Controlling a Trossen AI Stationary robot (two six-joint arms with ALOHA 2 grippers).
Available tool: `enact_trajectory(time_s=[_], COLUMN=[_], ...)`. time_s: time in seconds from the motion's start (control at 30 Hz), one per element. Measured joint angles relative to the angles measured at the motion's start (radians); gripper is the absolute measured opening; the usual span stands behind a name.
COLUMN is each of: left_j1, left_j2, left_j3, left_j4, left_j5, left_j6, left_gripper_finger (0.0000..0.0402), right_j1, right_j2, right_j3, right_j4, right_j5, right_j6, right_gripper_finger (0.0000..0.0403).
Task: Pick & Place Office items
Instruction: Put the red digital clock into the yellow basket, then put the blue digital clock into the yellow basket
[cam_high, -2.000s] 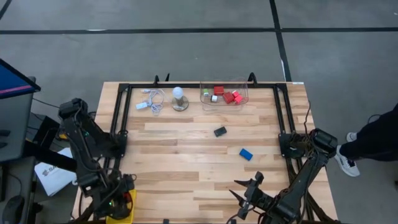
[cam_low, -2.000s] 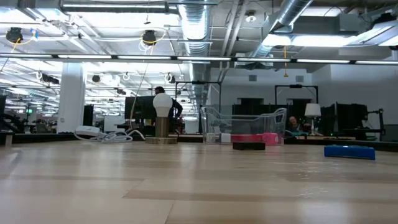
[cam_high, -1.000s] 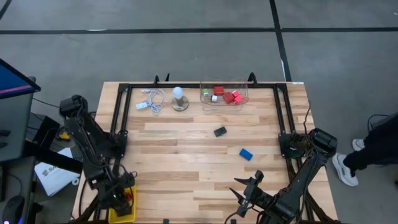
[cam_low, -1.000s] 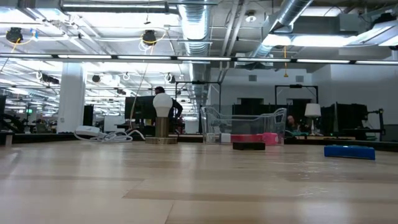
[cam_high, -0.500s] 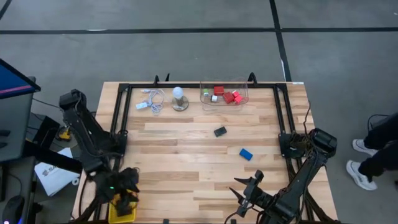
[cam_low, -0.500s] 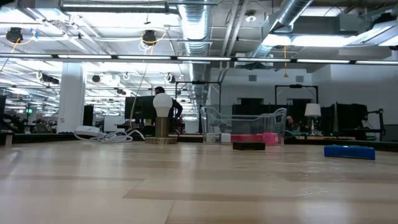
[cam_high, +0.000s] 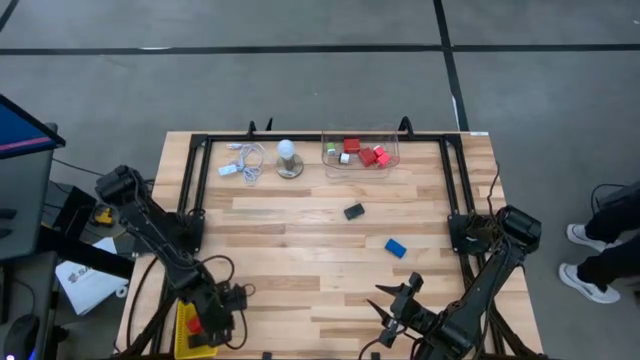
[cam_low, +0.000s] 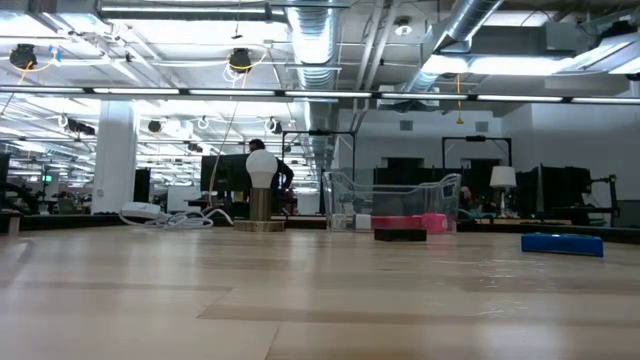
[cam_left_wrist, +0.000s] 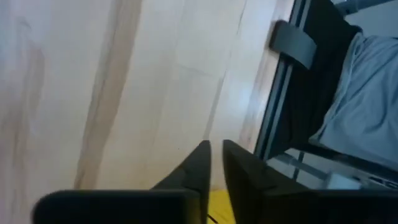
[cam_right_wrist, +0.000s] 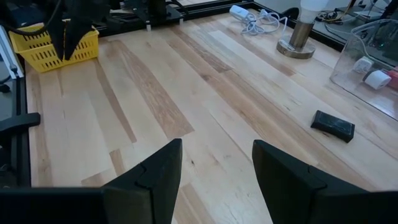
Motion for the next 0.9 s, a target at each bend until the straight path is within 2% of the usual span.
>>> enact_trajectory(time_s=[0.13,0.9], left_j1=[-0.016,-0.102], left_j2=[-0.003,-0.003], left_j3=[0.002,0.016], left_j4=[0.031,0.019], left_j5=[0.039,0.107], left_j6=[-0.006,-0.142], left_gripper_finger=[0.0004,0.0001], right_j1=[0.0,0.0], right_j2=[0.0,0.0], right_j3=[0.0,0.0], right_j4=[0.0,0.003], right_j5=[0.0,-0.001], right_j6=[0.0,0.0], right_gripper_finger=[0.0189,0.0189])
